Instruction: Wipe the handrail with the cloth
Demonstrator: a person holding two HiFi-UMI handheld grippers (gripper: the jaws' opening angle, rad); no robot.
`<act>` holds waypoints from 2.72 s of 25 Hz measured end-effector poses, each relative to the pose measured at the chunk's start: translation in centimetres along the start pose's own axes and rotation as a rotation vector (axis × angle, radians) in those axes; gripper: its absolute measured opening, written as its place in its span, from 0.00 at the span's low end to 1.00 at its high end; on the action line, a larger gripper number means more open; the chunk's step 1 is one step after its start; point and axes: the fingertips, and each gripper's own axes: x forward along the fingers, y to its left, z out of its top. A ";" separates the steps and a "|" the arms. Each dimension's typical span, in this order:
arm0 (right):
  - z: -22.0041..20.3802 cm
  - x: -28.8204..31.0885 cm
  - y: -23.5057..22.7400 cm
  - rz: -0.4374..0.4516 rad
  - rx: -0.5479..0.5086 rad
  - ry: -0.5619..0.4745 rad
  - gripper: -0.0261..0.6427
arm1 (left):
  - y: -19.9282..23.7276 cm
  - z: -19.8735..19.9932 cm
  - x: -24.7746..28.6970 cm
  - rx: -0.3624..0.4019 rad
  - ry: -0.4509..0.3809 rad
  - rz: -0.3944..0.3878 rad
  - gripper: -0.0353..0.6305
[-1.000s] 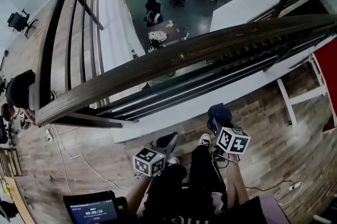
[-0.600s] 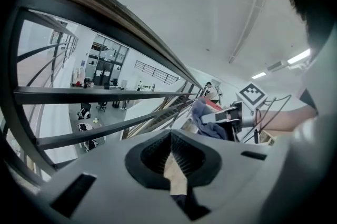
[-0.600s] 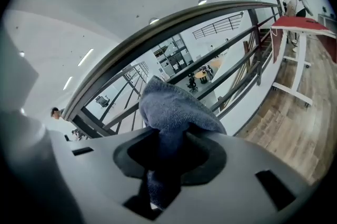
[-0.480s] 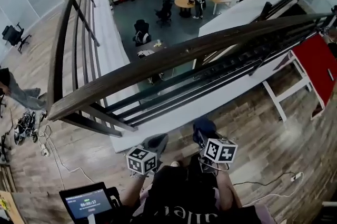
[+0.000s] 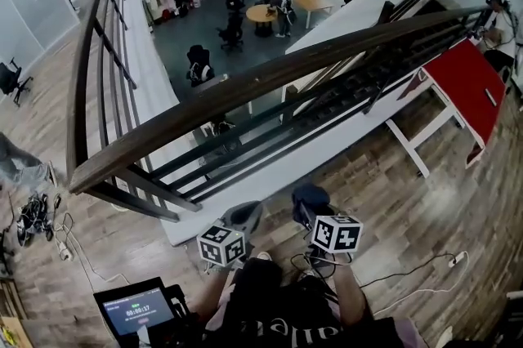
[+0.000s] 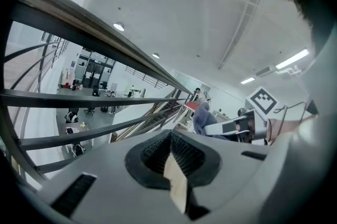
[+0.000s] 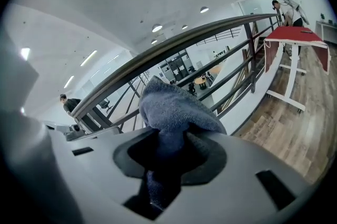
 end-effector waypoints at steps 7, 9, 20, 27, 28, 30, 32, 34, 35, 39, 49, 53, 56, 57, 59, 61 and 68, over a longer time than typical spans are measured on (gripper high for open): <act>-2.1 -5.1 -1.5 0.031 -0.081 0.012 0.20 | -6.5 -0.8 0.4 0.020 -0.039 -0.011 0.05; -3.1 -7.9 -1.7 0.042 -0.090 0.014 0.20 | -9.9 -1.8 -0.4 0.022 -0.038 -0.018 0.05; -8.0 -14.2 -3.0 0.116 -0.151 0.048 0.20 | -18.4 -6.5 -2.5 0.008 -0.065 0.023 0.05; -9.3 -15.9 -3.3 0.147 -0.173 0.030 0.20 | -20.8 -8.5 -3.3 0.011 -0.060 0.038 0.05; -9.5 -15.9 -3.4 0.149 -0.176 0.031 0.20 | -21.0 -8.7 -3.3 0.013 -0.059 0.039 0.05; -9.8 -16.2 -3.6 0.152 -0.181 0.032 0.20 | -21.4 -8.9 -3.3 0.018 -0.058 0.041 0.05; -10.1 -16.5 -3.8 0.154 -0.185 0.032 0.20 | -21.8 -9.0 -3.3 0.022 -0.059 0.041 0.05; -10.3 -16.8 -3.9 0.155 -0.191 0.029 0.20 | -22.2 -9.1 -3.3 0.027 -0.060 0.038 0.05; -10.3 -16.9 -4.0 0.154 -0.194 0.028 0.20 | -22.3 -9.1 -3.3 0.031 -0.061 0.037 0.05; -10.4 -17.6 -4.4 0.151 -0.201 0.017 0.20 | -23.1 -9.3 -3.2 0.044 -0.061 0.030 0.05; -11.3 -19.2 -5.5 0.153 -0.214 0.011 0.20 | -24.4 -10.4 -3.9 0.051 -0.073 0.046 0.05; -11.7 -19.2 -5.6 0.158 -0.226 0.024 0.20 | -24.7 -10.7 -3.8 0.050 -0.073 0.048 0.05; -11.9 -19.3 -5.9 0.160 -0.228 0.028 0.20 | -24.8 -11.0 -3.6 0.051 -0.071 0.052 0.05; -11.9 -19.3 -6.0 0.161 -0.229 0.029 0.20 | -24.8 -11.0 -3.5 0.051 -0.070 0.052 0.05; -11.8 -19.3 -6.2 0.160 -0.229 0.031 0.20 | -24.9 -10.9 -3.4 0.053 -0.068 0.051 0.05; -11.8 -19.4 -6.4 0.159 -0.226 0.031 0.20 | -25.1 -10.9 -3.3 0.056 -0.067 0.049 0.05; -11.3 -19.8 -6.6 0.147 -0.215 0.015 0.20 | -25.5 -10.6 -3.2 0.068 -0.062 0.041 0.05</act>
